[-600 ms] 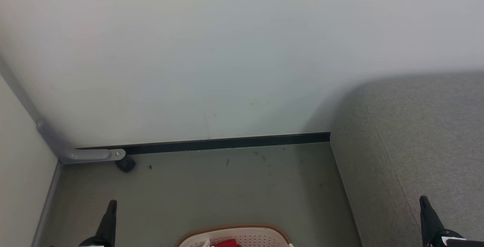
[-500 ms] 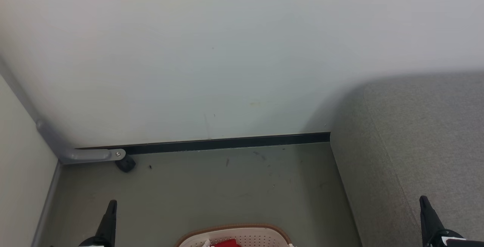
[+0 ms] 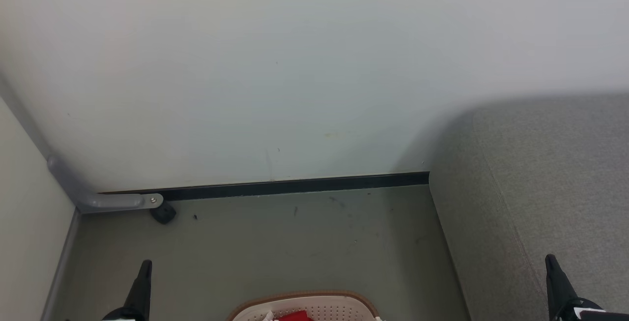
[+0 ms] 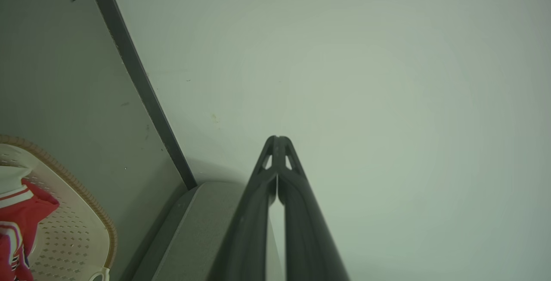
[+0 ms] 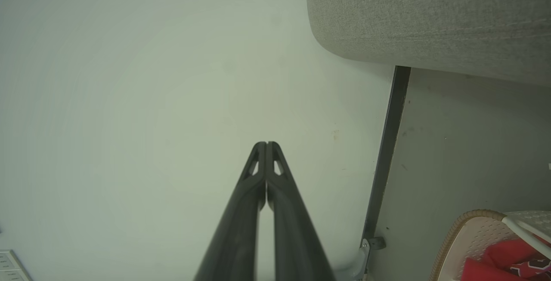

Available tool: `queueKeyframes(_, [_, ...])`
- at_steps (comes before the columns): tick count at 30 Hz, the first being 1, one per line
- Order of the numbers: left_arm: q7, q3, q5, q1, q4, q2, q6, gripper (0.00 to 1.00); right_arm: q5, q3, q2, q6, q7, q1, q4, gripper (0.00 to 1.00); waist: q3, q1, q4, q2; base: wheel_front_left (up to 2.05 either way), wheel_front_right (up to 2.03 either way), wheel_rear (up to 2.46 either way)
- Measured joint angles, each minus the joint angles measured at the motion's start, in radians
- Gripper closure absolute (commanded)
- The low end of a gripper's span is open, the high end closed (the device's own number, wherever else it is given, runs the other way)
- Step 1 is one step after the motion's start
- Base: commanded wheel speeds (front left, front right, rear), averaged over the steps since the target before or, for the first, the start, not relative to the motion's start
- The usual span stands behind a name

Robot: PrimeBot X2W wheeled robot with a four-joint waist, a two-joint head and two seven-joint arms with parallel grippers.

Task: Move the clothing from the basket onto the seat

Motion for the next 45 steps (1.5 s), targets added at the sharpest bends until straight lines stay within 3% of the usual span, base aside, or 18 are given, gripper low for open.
queueKeyframes(45, [0.000,0.000,0.000,0.000,0.000,0.000,0.000,1.00,0.000,0.000,0.000,0.000,0.000,0.000,0.000,1.00,0.000,0.0000,0.000,0.0000,0.00,0.00,0.00])
